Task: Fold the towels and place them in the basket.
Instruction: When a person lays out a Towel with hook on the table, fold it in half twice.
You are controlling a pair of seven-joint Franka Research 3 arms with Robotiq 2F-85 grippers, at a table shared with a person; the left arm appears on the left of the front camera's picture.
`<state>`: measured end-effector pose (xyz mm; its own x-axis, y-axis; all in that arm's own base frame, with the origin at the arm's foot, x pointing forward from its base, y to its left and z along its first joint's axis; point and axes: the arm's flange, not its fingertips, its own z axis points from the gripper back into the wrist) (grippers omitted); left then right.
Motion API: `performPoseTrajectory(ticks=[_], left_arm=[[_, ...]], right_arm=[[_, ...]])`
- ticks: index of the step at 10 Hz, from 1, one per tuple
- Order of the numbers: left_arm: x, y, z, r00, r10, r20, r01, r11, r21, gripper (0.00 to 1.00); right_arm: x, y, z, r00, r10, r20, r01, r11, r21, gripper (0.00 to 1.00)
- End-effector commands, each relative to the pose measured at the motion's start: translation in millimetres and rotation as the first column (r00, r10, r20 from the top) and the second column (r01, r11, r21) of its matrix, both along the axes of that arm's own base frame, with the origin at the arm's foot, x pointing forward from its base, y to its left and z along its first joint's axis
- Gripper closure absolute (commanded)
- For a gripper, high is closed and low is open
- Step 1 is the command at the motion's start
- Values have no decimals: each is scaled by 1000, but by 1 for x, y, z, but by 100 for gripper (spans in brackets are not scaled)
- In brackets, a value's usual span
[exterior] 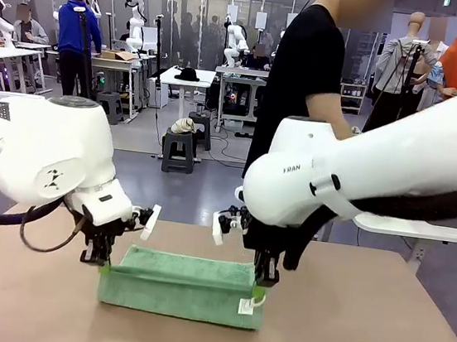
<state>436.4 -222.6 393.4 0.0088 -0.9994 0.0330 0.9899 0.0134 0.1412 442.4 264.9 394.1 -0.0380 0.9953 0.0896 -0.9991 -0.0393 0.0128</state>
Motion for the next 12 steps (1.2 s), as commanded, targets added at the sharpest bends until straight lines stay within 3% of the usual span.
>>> performPoseTrajectory(ticks=[1, 5, 11, 12], left_arm=[[37, 0, -7, 1000, 14, 11, -14, 1000, 20, 93], [96, 8, -19, 999, 45, 28, -46, 999, 27, 93], [131, 33, -58, 995, 97, 36, -97, 995, 6, 93], [132, 34, -59, 994, 96, 56, -96, 995, 0, 74]], right_arm=[[35, -6, -12, 998, 54, -12, -54, 999, -3, 93], [86, -15, -42, 998, 57, 14, -57, 998, -5, 93], [119, -20, -68, 991, 86, 103, -79, 994, -77, 93], [120, -20, -71, 991, 70, 113, -63, 996, -71, 83]])
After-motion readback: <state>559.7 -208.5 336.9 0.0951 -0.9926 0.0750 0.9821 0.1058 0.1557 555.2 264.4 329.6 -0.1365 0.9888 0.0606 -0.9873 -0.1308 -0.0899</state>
